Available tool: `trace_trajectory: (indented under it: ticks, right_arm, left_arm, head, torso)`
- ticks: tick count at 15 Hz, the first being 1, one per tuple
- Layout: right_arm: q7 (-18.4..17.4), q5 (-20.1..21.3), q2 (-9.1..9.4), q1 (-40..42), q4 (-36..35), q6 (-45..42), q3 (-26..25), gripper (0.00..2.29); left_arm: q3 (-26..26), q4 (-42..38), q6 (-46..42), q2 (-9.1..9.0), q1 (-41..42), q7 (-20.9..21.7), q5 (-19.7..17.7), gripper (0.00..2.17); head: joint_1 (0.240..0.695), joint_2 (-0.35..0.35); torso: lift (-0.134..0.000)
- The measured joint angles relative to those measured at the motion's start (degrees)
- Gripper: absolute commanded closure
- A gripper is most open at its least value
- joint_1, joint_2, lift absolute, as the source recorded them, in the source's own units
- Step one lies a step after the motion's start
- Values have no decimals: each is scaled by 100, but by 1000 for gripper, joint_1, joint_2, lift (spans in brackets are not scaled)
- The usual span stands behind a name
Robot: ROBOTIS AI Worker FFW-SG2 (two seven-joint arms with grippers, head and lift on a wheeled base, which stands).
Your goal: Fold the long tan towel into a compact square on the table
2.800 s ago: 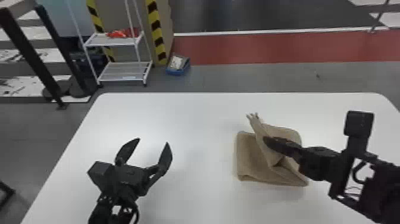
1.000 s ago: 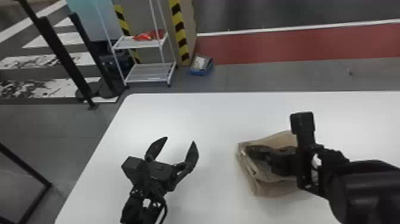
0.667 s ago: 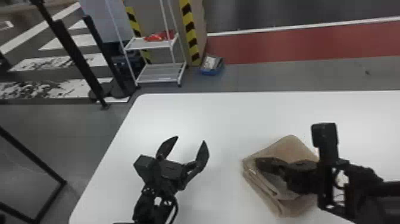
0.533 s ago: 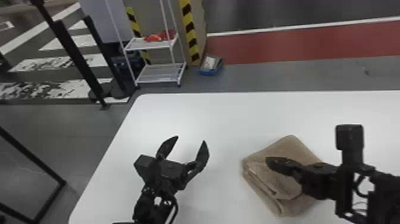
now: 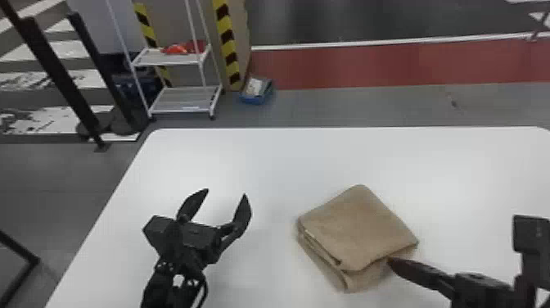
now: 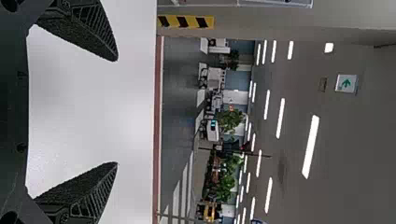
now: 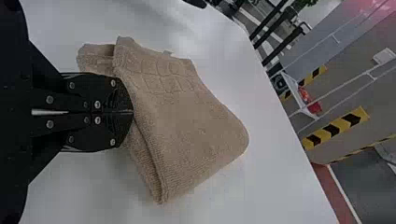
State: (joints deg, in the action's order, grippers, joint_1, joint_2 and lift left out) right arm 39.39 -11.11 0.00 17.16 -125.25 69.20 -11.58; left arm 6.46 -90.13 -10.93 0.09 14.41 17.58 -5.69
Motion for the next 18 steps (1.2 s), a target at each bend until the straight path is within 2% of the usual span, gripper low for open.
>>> trace_trajectory:
  ticks: [2,4,9,14,18]
  right_arm:
    - [-14,72,0,-120,73,191,-115,2067]
    - [-83,243,0,-454,332,353,-18,2067]
    - [-253,930,-1,-1633,1549,371,434,2067]
    - [-629,1021,-1,-2316,2349,-221,548,2067]
    - [-707,1030,-1,-2880,3218,-916,671,2067]
  left_arm:
    - [8,20,-1,0,-5,0,-7,80]
    - [-2,28,-7,0,-3,0,-9,80]
    - [36,23,-32,0,27,0,-11,80]
    - [10,24,-36,0,27,0,-7,80]
    - [-11,30,-28,0,19,0,-2,80]
  head:
    - [695,103]
    - [695,99]
    - [695,107]
    - [695,91]
    - [695,91]
  torso:
    - [-112]
    - [-112]
    - [-112]
    - [-112]
    - [-112]
